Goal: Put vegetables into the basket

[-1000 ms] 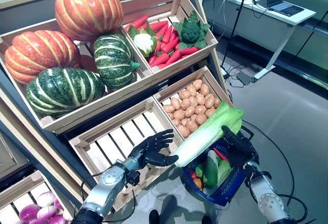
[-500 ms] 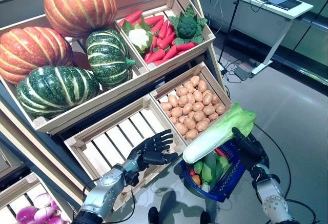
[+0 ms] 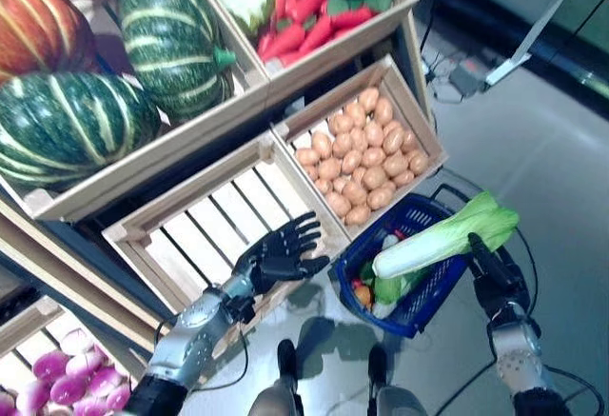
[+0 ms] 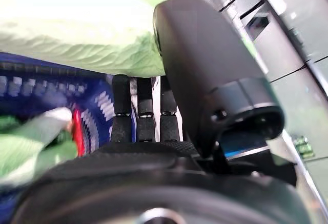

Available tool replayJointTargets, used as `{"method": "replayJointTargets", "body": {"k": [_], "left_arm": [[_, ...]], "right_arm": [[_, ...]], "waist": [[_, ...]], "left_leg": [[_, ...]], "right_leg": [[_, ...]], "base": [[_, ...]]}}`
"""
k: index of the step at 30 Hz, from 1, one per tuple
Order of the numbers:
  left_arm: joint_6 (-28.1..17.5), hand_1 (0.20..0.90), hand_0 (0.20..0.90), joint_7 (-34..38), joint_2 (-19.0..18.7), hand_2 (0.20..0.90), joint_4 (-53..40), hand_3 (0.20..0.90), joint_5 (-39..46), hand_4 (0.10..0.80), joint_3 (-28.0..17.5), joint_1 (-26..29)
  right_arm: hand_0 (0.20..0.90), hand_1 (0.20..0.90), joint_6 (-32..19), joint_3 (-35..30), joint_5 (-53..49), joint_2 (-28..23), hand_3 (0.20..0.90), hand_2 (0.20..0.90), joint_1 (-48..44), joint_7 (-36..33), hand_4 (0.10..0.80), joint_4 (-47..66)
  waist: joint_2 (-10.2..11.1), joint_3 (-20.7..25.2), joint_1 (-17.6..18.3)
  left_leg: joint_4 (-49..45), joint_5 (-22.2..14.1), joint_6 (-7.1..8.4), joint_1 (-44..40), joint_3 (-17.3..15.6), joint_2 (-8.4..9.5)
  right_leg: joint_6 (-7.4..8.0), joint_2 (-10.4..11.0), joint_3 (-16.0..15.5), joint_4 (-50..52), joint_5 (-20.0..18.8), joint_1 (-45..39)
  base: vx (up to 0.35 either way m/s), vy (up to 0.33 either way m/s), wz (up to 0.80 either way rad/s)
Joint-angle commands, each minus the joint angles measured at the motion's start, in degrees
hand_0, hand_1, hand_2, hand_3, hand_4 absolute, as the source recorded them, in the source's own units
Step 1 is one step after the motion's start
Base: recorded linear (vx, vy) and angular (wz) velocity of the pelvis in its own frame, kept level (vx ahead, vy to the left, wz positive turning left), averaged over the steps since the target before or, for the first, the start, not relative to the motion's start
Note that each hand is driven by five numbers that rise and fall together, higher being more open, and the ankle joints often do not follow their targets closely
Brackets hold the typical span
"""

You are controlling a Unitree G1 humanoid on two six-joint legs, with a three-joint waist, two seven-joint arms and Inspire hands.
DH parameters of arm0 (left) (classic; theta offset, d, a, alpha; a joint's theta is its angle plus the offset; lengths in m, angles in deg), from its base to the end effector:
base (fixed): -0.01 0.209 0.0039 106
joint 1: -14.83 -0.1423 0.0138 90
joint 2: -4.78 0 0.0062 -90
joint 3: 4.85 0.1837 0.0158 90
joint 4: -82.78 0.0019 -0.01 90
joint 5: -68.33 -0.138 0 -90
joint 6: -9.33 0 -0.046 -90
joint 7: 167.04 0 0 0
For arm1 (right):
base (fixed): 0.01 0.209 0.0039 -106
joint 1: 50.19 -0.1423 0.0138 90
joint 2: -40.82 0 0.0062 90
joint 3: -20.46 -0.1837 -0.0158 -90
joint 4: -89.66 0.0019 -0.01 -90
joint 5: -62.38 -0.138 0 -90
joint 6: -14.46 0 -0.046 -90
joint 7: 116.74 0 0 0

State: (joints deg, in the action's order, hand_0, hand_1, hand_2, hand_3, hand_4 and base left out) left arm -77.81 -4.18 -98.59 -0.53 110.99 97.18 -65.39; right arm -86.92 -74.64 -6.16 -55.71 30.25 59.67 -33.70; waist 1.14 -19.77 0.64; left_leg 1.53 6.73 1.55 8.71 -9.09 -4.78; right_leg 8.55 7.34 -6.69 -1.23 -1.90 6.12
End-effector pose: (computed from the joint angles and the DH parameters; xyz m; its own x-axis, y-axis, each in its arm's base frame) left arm 0.2335 0.2068 0.0639 0.8897 -0.4558 -0.0260 0.4392 0.8700 -0.2241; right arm 0.2147 -0.2718 0.0092 0.8737 -0.4204 -0.2448 0.4680 0.5893 0.6585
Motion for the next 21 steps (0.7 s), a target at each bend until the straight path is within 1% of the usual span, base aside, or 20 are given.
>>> {"method": "replayJointTargets", "body": {"k": [1, 4, 8, 11, 12, 14, 17, 18, 21], "left_arm": [[-9.8, 0.900, 0.900, 0.2, -0.7, 0.900, -5.3, 0.900, 5.3, 0.800, -2.4, 7.6], [-11.3, 0.900, 0.900, 1.7, -0.4, 0.900, -6.0, 0.900, 5.8, 0.800, -1.7, 10.2], [-12.7, 0.900, 0.900, 3.0, 0.1, 0.900, -5.4, 0.900, 5.6, 0.800, -0.1, 14.2], [-13.9, 0.900, 0.900, 2.6, 0.6, 0.900, -5.8, 0.900, 7.0, 0.800, 0.5, 16.3], [-14.2, 0.900, 0.900, 2.4, 0.7, 0.900, -6.1, 0.900, 7.4, 0.800, 0.5, 17.2], [-14.8, 0.900, 0.900, 1.9, 1.0, 0.900, -6.5, 0.900, 8.0, 0.800, 0.7, 18.4], [-15.9, 0.900, 0.900, 1.1, 1.2, 0.900, -6.4, 0.900, 9.2, 0.800, 1.0, 20.4], [-16.0, 0.900, 0.900, 1.4, 0.9, 0.900, -6.8, 0.900, 9.2, 0.800, 1.1, 21.5], [-15.6, 0.900, 0.900, 1.1, 0.8, 0.900, -7.0, 0.900, 10.5, 0.800, 1.1, 23.3]], "right_arm": [[0.300, 0.300, -7.9, -4.9, -3.3, -6.3, 0.300, 0.300, -7.6, -0.7, 0.400, 1.3], [0.300, 0.300, -8.2, -4.5, -2.9, -7.5, 0.300, 0.300, -11.7, -1.5, 0.400, -3.6], [0.300, 0.300, -8.7, -2.7, -3.1, -8.5, 0.300, 0.300, -16.3, -2.0, 0.400, -6.0], [0.300, 0.300, -8.6, -2.0, -1.8, -9.5, 0.300, 0.300, -19.2, -2.5, 0.400, -7.0], [0.300, 0.300, -8.6, -1.5, -1.2, -9.9, 0.300, 0.300, -20.8, -2.5, 0.400, -7.7], [0.300, 0.300, -9.2, -0.8, -0.6, -10.7, 0.300, 0.300, -23.0, -2.8, 0.400, -8.2], [0.300, 0.300, -8.5, 0.0, 1.4, -11.6, 0.300, 0.300, -27.1, -3.4, 0.400, -10.1], [0.300, 0.300, -8.1, 0.8, 2.6, -12.0, 0.300, 0.300, -29.1, -4.1, 0.400, -11.1], [0.300, 0.300, -6.7, 2.4, 6.0, -13.2, 0.300, 0.300, -32.2, -6.0, 0.400, -13.1]], "waist": [[-1.3, -1.3, -1.5], [-1.8, -3.7, -2.0], [-2.1, -6.2, -2.3], [-2.7, -7.7, -2.5], [-3.0, -8.3, -2.7], [-3.2, -9.0, -3.0], [-3.6, -9.7, -3.4], [-3.8, -9.9, -3.6], [-4.0, -10.0, -4.0]], "left_leg": [[-11.6, -6.6, 2.34, 5.3, 4.6, -2.51], [-16.4, -7.5, 2.80, 10.3, 5.8, -1.99], [-21.9, -8.5, 2.90, 15.7, 7.1, -0.91], [-25.8, -9.5, 2.46, 19.3, 7.6, -0.12], [-27.3, -10.0, 2.14, 20.8, 7.6, 0.13], [-30.4, -11.0, 2.00, 23.3, 7.9, 0.55], [-36.3, -13.9, 1.29, 27.5, 7.8, 1.48], [-38.0, -14.6, 0.86, 28.9, 7.7, 1.69], [-42.7, -16.5, 0.43, 32.0, 7.4, 1.96]], "right_leg": [[-3.82, -0.2, -0.2, 13.3, 3.5, 5.8], [-4.61, -0.3, -0.5, 16.9, 4.5, 9.3], [-5.29, -0.1, -0.9, 21.9, 5.7, 13.8], [-5.52, 0.9, -1.2, 26.4, 6.8, 17.5], [-5.56, 1.7, -1.4, 28.7, 7.3, 19.4], [-5.70, 2.6, -1.3, 32.5, 8.3, 22.0], [-5.78, 3.9, -0.6, 40.7, 11.4, 27.2], [-5.91, 4.2, -0.4, 43.1, 12.0, 29.1], [-6.19, 5.0, -0.3, 48.3, 13.4, 32.9]], "base": [[-0.147, -0.078, 0.16], [-0.165, -0.071, 0.08], [-0.158, -0.051, 0.07], [-0.133, 0.000, 0.13], [-0.163, 0.020, 0.15], [-0.125, 0.021, 0.12], [-0.077, 0.032, 0.17], [-0.073, 0.032, 0.15], [-0.057, 0.025, 0.08]]}}
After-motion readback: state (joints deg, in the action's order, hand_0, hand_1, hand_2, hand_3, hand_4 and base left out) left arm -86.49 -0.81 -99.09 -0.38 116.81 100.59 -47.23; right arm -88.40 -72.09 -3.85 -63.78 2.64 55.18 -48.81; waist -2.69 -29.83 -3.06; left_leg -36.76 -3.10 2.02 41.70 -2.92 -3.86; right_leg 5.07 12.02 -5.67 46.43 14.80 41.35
